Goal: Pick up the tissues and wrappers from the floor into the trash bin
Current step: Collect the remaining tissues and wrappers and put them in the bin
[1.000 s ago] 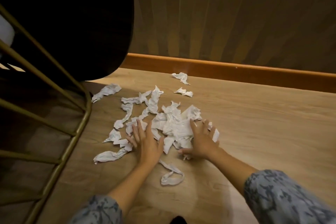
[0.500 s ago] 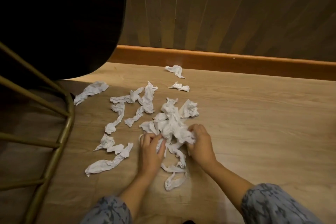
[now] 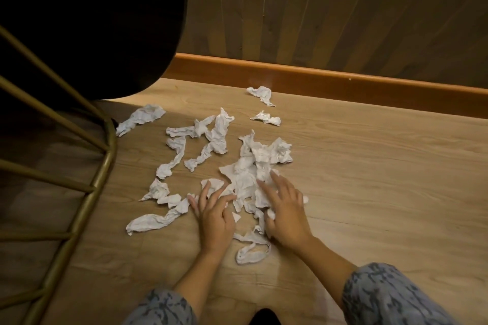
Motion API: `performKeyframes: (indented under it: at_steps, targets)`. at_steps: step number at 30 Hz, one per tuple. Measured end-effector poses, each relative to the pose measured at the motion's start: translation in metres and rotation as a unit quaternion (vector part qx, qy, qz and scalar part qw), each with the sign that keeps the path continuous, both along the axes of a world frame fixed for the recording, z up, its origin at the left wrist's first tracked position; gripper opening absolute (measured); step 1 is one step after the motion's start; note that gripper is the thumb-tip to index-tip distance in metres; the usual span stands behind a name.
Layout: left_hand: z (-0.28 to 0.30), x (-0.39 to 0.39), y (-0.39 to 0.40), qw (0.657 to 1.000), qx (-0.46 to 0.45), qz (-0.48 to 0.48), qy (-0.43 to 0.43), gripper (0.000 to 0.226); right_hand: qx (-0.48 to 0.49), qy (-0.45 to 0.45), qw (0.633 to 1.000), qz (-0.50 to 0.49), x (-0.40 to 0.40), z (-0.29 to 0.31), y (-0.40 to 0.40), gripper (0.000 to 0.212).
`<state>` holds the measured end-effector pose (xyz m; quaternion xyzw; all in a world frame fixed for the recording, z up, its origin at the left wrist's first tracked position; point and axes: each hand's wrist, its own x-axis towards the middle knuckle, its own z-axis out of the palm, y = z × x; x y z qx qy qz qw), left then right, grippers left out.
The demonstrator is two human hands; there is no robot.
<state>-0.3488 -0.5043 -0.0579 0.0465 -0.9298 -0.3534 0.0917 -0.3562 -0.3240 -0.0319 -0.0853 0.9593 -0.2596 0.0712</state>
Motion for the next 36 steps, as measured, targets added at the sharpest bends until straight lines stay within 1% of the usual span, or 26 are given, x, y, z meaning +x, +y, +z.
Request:
performKeyframes:
  at_steps: [1, 2, 3, 5, 6, 8, 10, 11, 12, 14, 15, 17, 18, 19, 20, 21, 22, 23, 24, 25, 28, 30, 31, 33, 34, 36]
  targets:
    - [0.001, 0.002, 0.001, 1.0, -0.013, 0.007, -0.012, 0.026, 0.019, 0.0, 0.999, 0.042, 0.005, -0.003, -0.002, 0.072]
    - [0.002, 0.005, 0.003, 0.999, -0.024, 0.01, -0.018, 0.02, 0.025, 0.004, 0.997, 0.072, 0.01, -0.006, -0.003, 0.067]
    - [0.003, 0.008, 0.005, 0.999, -0.03, 0.006, -0.021, 0.027, 0.021, 0.009, 0.996, 0.091, 0.015, -0.008, -0.002, 0.058]
    - [0.005, 0.019, 0.005, 0.999, -0.012, -0.028, -0.024, 0.057, 0.005, 0.032, 0.994, 0.108, 0.022, -0.011, 0.001, 0.041]
    - [0.007, 0.025, 0.005, 0.998, 0.002, -0.051, -0.028, 0.069, -0.005, 0.048, 0.993, 0.112, 0.024, -0.014, 0.004, 0.035]
    - [0.013, 0.036, 0.002, 0.994, 0.013, -0.098, -0.051, 0.083, -0.016, 0.07, 0.991, 0.113, 0.026, -0.02, 0.014, 0.032]
    - [0.014, 0.044, -0.003, 0.988, -0.005, -0.138, -0.071, 0.089, -0.015, 0.075, 0.991, 0.11, 0.026, -0.024, 0.027, 0.039]
    - [0.013, 0.046, -0.004, 0.986, -0.028, -0.147, -0.074, 0.087, -0.021, 0.07, 0.992, 0.107, 0.025, -0.025, 0.033, 0.041]
    - [0.011, 0.046, -0.005, 0.985, -0.051, -0.151, -0.069, 0.08, -0.033, 0.061, 0.992, 0.103, 0.024, -0.025, 0.038, 0.037]
    - [0.006, 0.046, -0.006, 0.988, -0.07, -0.128, -0.045, 0.054, -0.062, 0.045, 0.993, 0.094, 0.023, -0.021, 0.047, 0.021]
    - [0.005, 0.046, -0.006, 0.992, -0.063, -0.105, -0.038, 0.04, -0.073, 0.039, 0.993, 0.081, 0.023, -0.016, 0.05, 0.02]
    - [0.003, 0.045, -0.005, 0.998, -0.034, -0.041, -0.034, 0.022, -0.109, 0.014, 0.994, 0.027, 0.021, -0.009, 0.055, 0.026]
    - [0.005, 0.046, -0.004, 0.999, -0.005, 0.001, -0.035, 0.018, -0.131, 0.003, 0.991, -0.007, 0.021, -0.006, 0.059, 0.032]
    - [0.012, 0.046, -0.002, 0.997, 0.039, 0.048, -0.045, 0.025, -0.153, 0.008, 0.987, -0.038, 0.018, -0.003, 0.061, 0.039]
    - [0.018, 0.046, 0.0, 0.991, 0.085, 0.091, -0.052, 0.037, -0.174, 0.03, 0.982, -0.063, 0.015, -0.001, 0.062, 0.042]
    - [0.024, 0.045, 0.002, 0.985, 0.114, 0.124, -0.046, 0.045, -0.185, 0.067, 0.977, -0.08, 0.011, 0.003, 0.063, 0.036]
    - [0.029, 0.043, 0.004, 0.982, 0.122, 0.142, -0.019, 0.049, -0.193, 0.101, 0.971, -0.094, 0.008, 0.007, 0.062, 0.024]
    - [0.034, 0.04, 0.005, 0.982, 0.12, 0.146, 0.01, 0.05, -0.19, 0.129, 0.967, -0.109, 0.003, 0.01, 0.061, 0.023]
    - [0.039, 0.036, 0.007, 0.983, 0.12, 0.139, 0.03, 0.05, -0.187, 0.149, 0.963, -0.123, -0.001, 0.013, 0.06, 0.032]
    - [0.044, 0.031, 0.009, 0.984, 0.122, 0.126, 0.039, 0.047, -0.187, 0.149, 0.962, -0.133, -0.005, 0.017, 0.058, 0.037]
    - [0.052, 0.011, 0.015, 0.99, 0.129, 0.048, 0.041, 0.027, -0.199, 0.139, 0.964, -0.111, -0.018, 0.027, 0.052, 0.036]
    - [0.054, -0.005, 0.017, 0.993, 0.116, -0.004, 0.017, 0.019, -0.19, 0.099, 0.973, -0.089, -0.027, 0.027, 0.05, 0.033]
    - [0.052, -0.011, 0.017, 0.994, 0.101, -0.026, 0.005, 0.019, -0.177, 0.064, 0.978, -0.092, -0.03, 0.025, 0.051, 0.029]
    - [0.048, -0.016, 0.017, 0.996, 0.07, -0.05, -0.019, 0.026, -0.125, 0.006, 0.987, -0.104, -0.028, 0.021, 0.051, 0.018]
    - [0.043, -0.016, 0.017, 0.997, 0.047, -0.057, -0.031, 0.027, -0.1, -0.009, 0.99, -0.1, -0.024, 0.017, 0.053, 0.019]
    - [0.031, -0.008, 0.019, 0.997, -0.019, -0.065, -0.045, 0.027, -0.069, -0.025, 0.995, -0.074, -0.011, 0.009, 0.057, 0.035]
